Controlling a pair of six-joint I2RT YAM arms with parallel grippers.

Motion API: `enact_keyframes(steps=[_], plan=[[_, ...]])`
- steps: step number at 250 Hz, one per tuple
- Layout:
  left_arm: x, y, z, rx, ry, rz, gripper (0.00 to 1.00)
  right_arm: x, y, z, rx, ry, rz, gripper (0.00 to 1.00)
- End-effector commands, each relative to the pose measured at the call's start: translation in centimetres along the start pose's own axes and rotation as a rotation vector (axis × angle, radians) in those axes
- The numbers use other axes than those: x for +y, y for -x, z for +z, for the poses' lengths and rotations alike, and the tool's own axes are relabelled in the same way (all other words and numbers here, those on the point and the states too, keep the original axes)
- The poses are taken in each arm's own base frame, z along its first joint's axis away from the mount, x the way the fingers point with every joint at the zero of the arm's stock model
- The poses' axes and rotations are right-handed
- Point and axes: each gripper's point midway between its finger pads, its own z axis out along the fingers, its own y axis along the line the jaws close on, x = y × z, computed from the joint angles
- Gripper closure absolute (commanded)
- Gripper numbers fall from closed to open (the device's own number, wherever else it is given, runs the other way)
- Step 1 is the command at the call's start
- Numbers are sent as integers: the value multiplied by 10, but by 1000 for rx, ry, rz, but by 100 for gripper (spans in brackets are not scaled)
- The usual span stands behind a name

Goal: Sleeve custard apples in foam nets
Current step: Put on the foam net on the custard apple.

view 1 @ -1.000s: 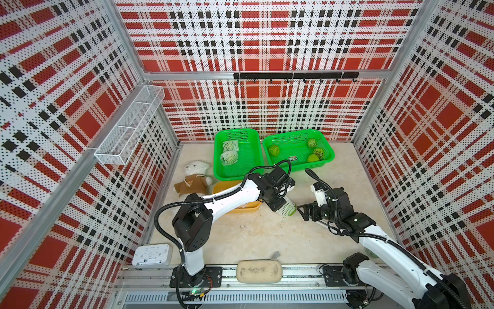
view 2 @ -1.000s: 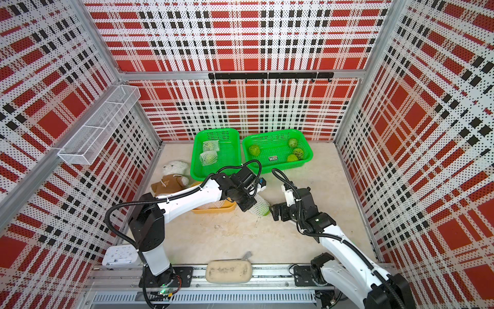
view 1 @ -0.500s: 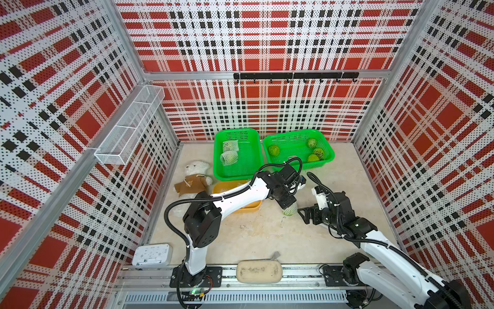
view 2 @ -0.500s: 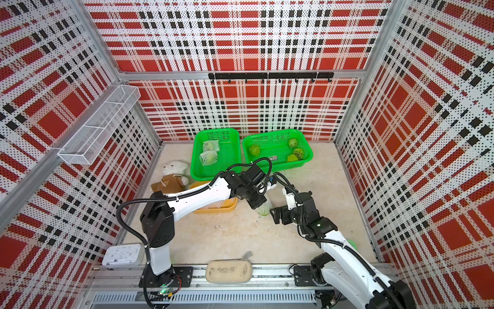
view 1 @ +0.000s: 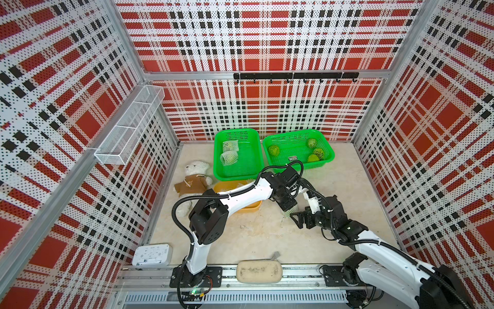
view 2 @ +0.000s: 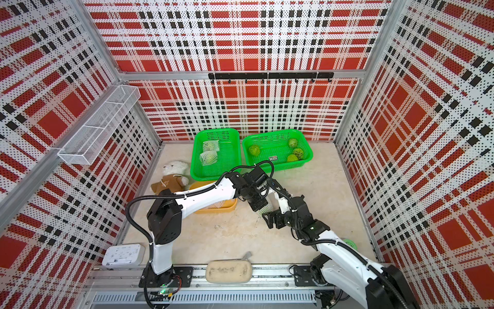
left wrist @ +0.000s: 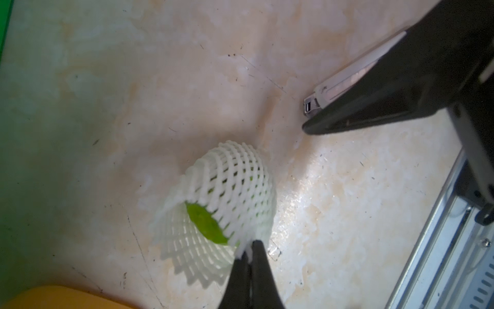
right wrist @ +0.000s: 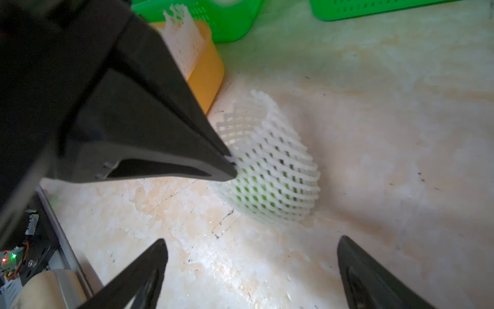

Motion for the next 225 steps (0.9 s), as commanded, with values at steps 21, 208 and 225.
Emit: enact_keyframes(steps=[21, 208, 225], plan=[[1, -10, 7, 28, -44, -12, 100, -1, 18, 17, -138, -21, -68, 0], [3, -13, 21, 14, -99, -81, 100, -11, 19, 76, -254, -19, -306, 13], [3, -13, 21, 12, -99, -79, 100, -12, 19, 76, -258, -24, -304, 19]])
